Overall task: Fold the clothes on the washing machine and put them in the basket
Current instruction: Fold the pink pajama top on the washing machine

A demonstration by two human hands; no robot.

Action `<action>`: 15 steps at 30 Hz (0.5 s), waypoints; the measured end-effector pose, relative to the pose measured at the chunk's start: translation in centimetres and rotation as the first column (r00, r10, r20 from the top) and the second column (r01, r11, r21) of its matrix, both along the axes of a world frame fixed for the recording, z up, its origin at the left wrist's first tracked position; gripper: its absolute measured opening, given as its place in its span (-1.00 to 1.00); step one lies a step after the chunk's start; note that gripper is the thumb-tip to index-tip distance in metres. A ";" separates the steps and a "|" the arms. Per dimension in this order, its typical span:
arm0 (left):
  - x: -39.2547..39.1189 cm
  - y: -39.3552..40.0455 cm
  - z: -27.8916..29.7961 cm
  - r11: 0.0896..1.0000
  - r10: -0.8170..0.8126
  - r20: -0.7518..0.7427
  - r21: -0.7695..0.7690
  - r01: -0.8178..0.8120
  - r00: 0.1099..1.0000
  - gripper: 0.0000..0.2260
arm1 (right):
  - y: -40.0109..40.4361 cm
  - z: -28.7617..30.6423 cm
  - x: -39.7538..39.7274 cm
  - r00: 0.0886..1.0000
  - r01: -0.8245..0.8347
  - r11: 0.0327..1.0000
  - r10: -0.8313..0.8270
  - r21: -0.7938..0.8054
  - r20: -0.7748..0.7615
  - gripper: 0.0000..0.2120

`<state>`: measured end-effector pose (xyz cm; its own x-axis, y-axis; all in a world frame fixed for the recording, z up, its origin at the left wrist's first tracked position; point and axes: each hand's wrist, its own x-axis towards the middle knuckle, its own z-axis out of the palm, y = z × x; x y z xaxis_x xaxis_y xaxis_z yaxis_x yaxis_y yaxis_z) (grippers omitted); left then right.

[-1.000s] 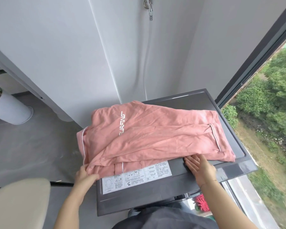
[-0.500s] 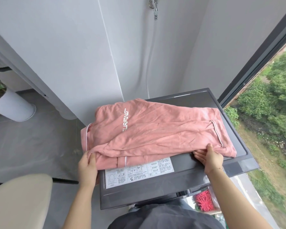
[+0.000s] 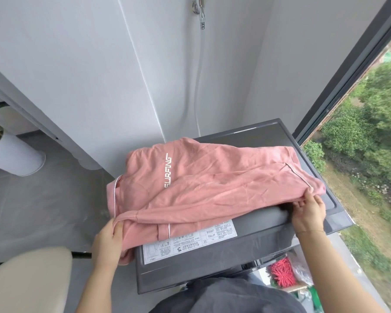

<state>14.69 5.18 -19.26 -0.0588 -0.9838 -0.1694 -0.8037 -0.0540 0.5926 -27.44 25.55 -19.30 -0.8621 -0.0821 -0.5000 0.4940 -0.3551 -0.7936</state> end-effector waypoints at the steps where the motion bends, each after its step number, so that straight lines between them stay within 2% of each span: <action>1: 0.0 0.0 0.1 1.000 0.017 -0.007 -0.009 -0.017 1.000 -0.63 | 0.1 -0.1 -0.5 0.999 0.045 0.998 -0.044 0.037 -0.020 -0.83; 3: -0.1 -0.3 0.1 0.999 0.033 0.050 0.027 -0.034 0.998 -0.73 | 0.3 -0.7 -1.0 0.994 0.105 0.979 -0.097 0.176 -0.053 -0.85; 5: -0.5 -0.5 -0.1 0.993 -0.014 0.120 0.122 0.000 0.993 -0.83 | 0.3 -1.4 -0.9 0.995 0.087 0.929 -0.064 0.360 -0.077 -0.86; 7: -1.4 -0.3 0.2 0.979 -0.054 0.179 0.202 0.017 0.982 -0.92 | -0.1 -1.7 -0.5 0.992 0.048 0.831 0.024 0.554 -0.123 -0.83; 8: -2.0 -0.2 0.5 0.980 -0.076 0.212 0.198 0.033 0.974 -0.86 | -0.3 -1.3 -0.3 0.989 0.054 0.778 0.045 0.626 -0.141 -0.73; 11: -4.4 0.0 2.4 0.994 -0.103 0.267 0.001 0.107 0.958 -0.57 | -1.1 1.2 0.5 0.939 0.112 0.681 0.166 0.724 -0.301 -0.50; 13: -6.9 0.0 4.0 0.967 -0.188 0.205 -0.131 0.217 0.961 -0.54 | -1.7 1.7 0.7 0.835 0.091 0.660 0.357 0.746 -0.418 -0.54; 15: -9.7 0.1 5.0 0.920 -0.312 0.123 -0.209 0.332 0.942 -0.64 | -2.5 1.6 0.8 0.727 0.040 0.659 0.496 0.751 -0.474 -0.68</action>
